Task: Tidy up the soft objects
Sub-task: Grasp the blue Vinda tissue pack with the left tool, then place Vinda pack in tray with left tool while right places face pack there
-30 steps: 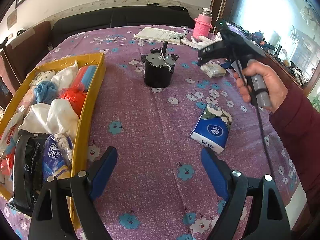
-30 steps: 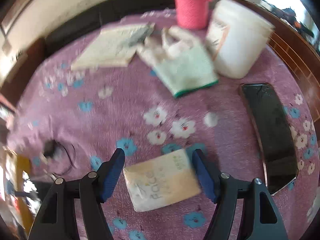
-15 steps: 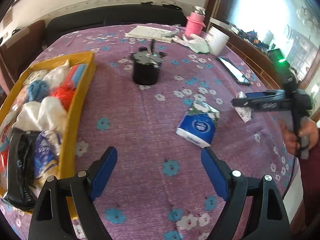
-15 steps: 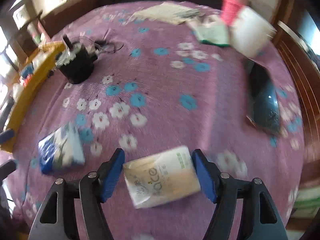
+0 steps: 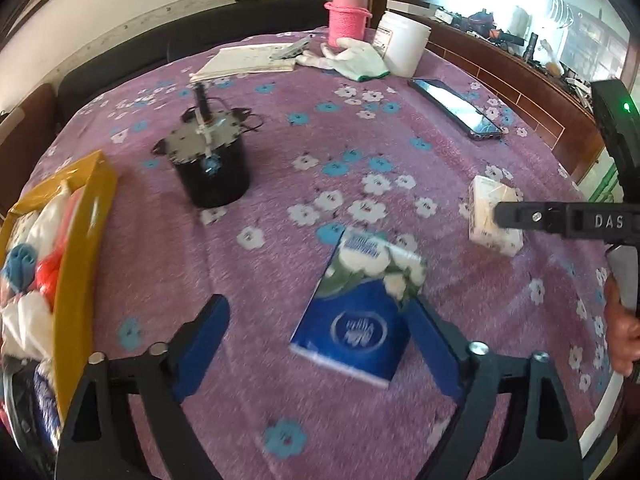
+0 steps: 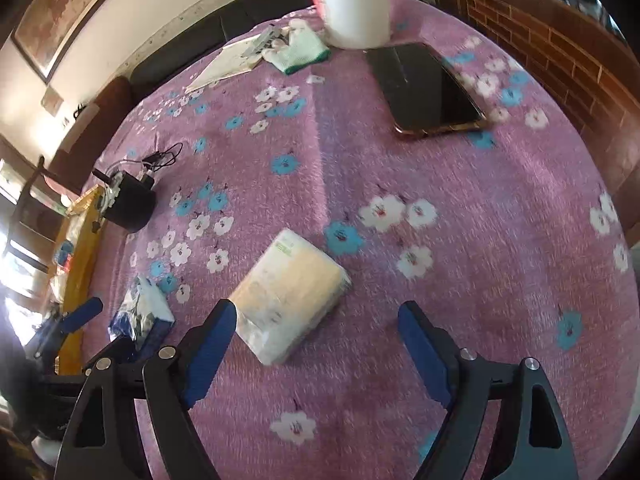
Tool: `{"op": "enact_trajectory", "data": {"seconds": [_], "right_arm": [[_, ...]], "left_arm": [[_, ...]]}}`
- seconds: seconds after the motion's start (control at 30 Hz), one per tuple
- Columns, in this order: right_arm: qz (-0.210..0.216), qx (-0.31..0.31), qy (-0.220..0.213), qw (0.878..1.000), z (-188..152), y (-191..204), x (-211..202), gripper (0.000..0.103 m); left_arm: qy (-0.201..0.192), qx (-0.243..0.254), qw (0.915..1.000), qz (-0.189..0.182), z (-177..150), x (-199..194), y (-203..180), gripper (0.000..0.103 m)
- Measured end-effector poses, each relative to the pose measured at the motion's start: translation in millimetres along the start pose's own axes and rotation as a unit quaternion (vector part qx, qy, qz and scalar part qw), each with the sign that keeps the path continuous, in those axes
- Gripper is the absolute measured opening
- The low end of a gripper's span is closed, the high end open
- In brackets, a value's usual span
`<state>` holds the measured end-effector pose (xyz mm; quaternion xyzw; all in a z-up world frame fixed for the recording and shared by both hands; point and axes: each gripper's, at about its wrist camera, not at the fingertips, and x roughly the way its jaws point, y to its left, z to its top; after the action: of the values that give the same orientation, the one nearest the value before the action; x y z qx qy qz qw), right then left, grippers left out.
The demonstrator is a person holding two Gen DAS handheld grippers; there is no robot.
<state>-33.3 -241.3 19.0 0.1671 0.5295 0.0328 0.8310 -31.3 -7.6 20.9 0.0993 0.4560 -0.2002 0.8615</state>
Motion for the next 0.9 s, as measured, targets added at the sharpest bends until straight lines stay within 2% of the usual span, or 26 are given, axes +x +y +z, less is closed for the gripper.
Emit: {"op": "enact_trajectory", "data": {"seconds": [0.13, 0.23, 0.3, 0.4, 0.43, 0.5, 0.53, 0.63, 0.73, 0.9], "right_arm": [[-0.015, -0.016, -0.001, 1.000, 4.9, 19.0, 9.8, 0.086], [-0.048, -0.031, -0.004, 0.998, 5.9, 31.4, 16.7, 0.086], [-0.066, -0.039, -0.006, 0.997, 5.8, 37.4, 20.1, 0.087], [-0.087, -0.051, -0.006, 0.995, 4.6, 42.6, 23.0, 0.087], [-0.093, -0.056, -0.007, 0.994, 4.3, 42.8, 22.9, 0.084], [-0.115, -0.070, -0.010, 0.991, 1.7, 44.4, 22.6, 0.077], [-0.117, -0.074, -0.010, 0.990, 0.0, 44.6, 21.4, 0.074], [-0.111, -0.073, -0.013, 0.991, -6.1, 41.0, 14.5, 0.066], [-0.087, -0.066, -0.011, 0.994, -12.7, 36.2, 5.8, 0.061], [-0.071, -0.072, -0.023, 0.995, -24.3, 40.9, -12.2, 0.059]], "left_arm": [[0.004, 0.003, 0.9999, -0.011, 5.5, 9.5, -1.2, 0.096], [0.014, 0.003, 0.9996, -0.023, 5.8, 15.7, -2.1, 0.097], [0.025, 0.014, 0.9995, -0.015, 2.0, 22.4, -6.7, 0.097], [0.014, 0.037, 0.9991, -0.014, -3.1, 20.3, -16.5, 0.097], [0.011, 0.034, 0.9992, -0.019, -4.0, 19.5, -17.1, 0.095], [-0.001, 0.030, 0.9995, -0.009, -4.5, 15.9, -17.0, 0.074], [-0.004, 0.028, 0.9995, -0.011, -4.2, 13.6, -16.5, 0.056], [-0.003, 0.004, 0.9995, -0.031, -4.4, 5.7, -9.0, 0.054], [-0.018, -0.008, 0.9992, -0.034, -9.1, -11.0, -6.1, 0.055], [-0.046, -0.030, 0.9971, -0.052, -19.4, -46.5, 0.1, 0.055]]}}
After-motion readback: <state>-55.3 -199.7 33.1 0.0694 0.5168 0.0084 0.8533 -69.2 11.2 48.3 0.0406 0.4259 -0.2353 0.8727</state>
